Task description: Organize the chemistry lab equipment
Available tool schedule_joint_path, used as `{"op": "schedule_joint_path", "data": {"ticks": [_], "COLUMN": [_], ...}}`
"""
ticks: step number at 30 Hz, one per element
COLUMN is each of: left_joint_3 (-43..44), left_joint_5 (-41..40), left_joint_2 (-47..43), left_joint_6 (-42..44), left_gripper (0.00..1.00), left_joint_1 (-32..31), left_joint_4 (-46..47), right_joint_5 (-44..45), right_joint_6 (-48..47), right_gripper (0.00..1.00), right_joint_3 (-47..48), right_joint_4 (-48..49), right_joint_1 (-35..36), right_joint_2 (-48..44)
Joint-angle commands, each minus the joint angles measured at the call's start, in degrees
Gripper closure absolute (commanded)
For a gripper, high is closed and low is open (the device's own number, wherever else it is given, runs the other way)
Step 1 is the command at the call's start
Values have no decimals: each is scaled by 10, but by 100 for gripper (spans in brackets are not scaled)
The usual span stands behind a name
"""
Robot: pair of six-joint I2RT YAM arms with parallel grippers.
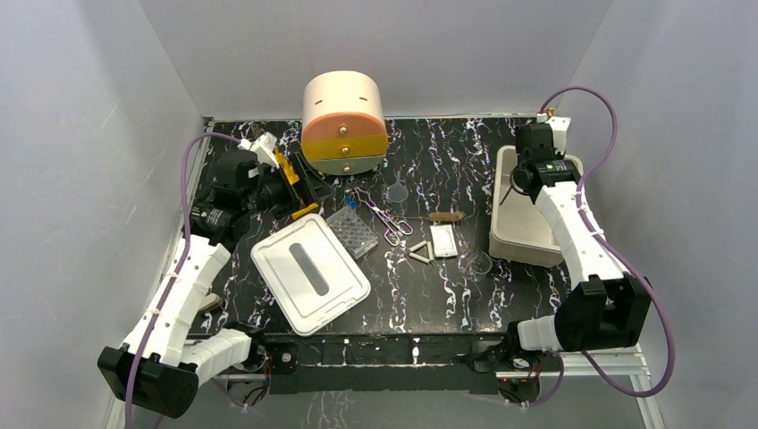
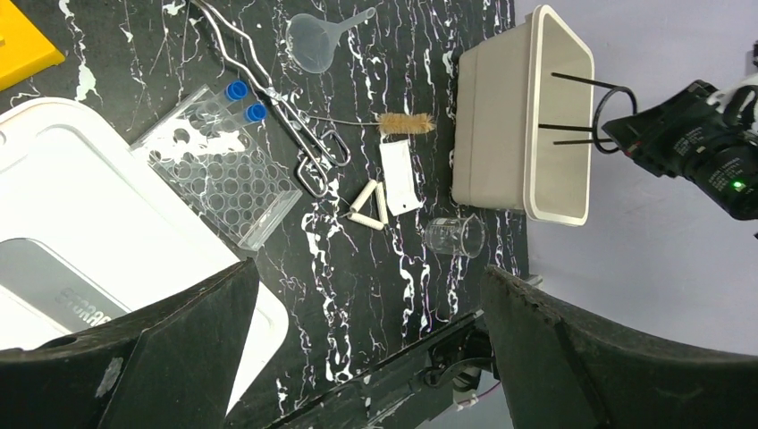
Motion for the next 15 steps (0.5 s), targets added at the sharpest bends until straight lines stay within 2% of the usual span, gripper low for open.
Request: {"op": "schedule_joint_path", "data": {"ticks": [1,6,15], "left_joint_3": [12,24,55], "left_joint_5": [-4,-9,15], "left_joint_2": [6,31,91], "left_joint_6": [9,17,76], "left_gripper": [6,6,5], "left_joint_1": [-4,-3,-4], "left_joint_4": [-8,0,59], "right_joint_5": [-114,-154,-232], "right_joint_6": [-6,-50,-41], "right_gripper": [100,100,100], "right_joint_3": [-26,-37,54], "right_joint_4": [117,220,260], "right_joint_1": [-27,-36,-36], "right_joint_2": [22,82,185]}}
